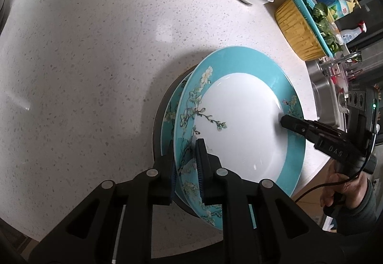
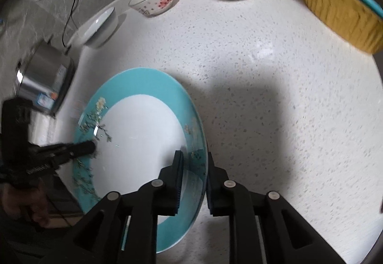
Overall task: Organize plates and bowls
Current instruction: 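Lift the second teal floral plate with both grippers and lower it onto the stack, then open both grippers and release the teal floral plate on the stack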
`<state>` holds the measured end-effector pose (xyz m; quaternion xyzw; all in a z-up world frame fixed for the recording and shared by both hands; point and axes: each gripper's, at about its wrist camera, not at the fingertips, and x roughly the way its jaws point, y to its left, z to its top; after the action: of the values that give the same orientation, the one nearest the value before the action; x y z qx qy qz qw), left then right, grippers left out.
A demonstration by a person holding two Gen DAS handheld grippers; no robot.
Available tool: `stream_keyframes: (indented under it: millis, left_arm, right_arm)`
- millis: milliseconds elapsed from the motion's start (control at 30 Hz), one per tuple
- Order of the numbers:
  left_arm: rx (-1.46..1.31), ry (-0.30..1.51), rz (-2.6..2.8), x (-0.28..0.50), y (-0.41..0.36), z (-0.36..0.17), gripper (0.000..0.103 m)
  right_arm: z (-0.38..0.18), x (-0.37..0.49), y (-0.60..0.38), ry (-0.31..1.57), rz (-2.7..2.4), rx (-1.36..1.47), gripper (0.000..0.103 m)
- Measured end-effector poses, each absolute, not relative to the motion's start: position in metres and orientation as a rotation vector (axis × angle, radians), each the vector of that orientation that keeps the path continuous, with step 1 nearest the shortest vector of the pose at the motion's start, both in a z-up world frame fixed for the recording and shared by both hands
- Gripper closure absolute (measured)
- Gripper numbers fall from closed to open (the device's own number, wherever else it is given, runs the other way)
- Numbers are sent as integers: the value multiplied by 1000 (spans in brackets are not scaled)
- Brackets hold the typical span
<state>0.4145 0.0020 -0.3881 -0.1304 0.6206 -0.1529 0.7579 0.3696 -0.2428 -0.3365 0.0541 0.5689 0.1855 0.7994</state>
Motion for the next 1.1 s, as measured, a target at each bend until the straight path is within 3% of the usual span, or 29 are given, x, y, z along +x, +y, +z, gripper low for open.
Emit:
stream_keyframes:
  millis: [567, 700, 800, 933, 1100]
  left_arm:
    - [-209, 1295, -334, 409, -3, -385, 89]
    - [-208, 1289, -353, 409, -4, -385, 83]
    - [-222, 1278, -377, 408, -5, -384, 71]
    - [-219, 1247, -393, 408, -10, -378, 35]
    - [-232, 1226, -329, 409, -7, -372, 30]
  right_arm:
    - [-339, 363, -230, 1178, 328, 8, 76]
    - [-339, 362, -230, 1169, 317, 12, 76]
    - [-339, 361, -227, 1160, 309, 0, 75]
    - [-338, 359, -223, 1145, 313, -19, 75]
    - [-339, 361, -223, 1134, 343, -29, 72]
